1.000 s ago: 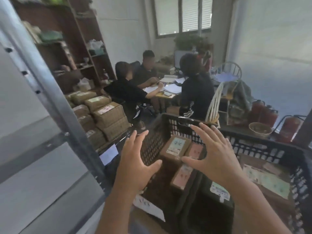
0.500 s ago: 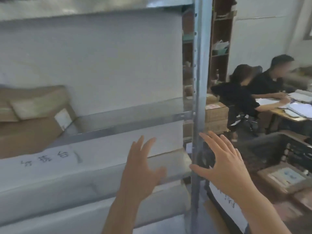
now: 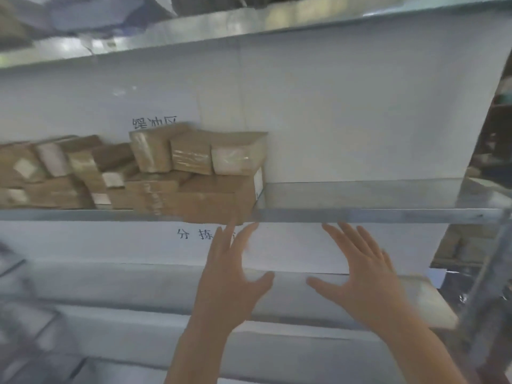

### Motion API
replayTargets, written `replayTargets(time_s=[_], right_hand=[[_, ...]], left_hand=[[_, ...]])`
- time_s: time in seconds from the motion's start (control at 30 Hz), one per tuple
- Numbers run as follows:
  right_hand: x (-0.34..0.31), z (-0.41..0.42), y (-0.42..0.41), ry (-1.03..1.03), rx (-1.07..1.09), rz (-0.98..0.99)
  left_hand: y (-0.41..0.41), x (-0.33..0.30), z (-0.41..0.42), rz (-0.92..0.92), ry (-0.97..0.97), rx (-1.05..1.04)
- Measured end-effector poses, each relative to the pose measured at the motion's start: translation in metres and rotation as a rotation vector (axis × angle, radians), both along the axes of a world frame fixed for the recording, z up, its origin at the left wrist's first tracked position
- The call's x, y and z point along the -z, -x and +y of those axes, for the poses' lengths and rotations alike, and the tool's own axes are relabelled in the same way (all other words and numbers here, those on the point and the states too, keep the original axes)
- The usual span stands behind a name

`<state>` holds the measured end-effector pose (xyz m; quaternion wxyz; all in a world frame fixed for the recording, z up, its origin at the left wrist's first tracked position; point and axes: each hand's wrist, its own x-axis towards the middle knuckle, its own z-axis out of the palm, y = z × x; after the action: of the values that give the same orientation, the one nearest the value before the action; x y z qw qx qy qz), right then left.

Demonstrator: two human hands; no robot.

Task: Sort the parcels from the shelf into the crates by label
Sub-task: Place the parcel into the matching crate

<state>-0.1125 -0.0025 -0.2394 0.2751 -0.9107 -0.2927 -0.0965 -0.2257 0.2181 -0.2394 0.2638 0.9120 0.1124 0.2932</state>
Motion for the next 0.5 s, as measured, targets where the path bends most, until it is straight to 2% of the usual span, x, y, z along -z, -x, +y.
replayTargets(time_s=[0.4,0.5], right_hand=[[-0.042,0.099,-0.010,-0.036,-0.065,-0.087],[-0.062,0.111,-0.027,-0.096,-0.084,-0.108]], left_hand=[[0.004,-0.043,0.088,-0.070,-0.072,-0.054],[-0.011,-0.067,0.097,-0.170,-0.072,-0.100]])
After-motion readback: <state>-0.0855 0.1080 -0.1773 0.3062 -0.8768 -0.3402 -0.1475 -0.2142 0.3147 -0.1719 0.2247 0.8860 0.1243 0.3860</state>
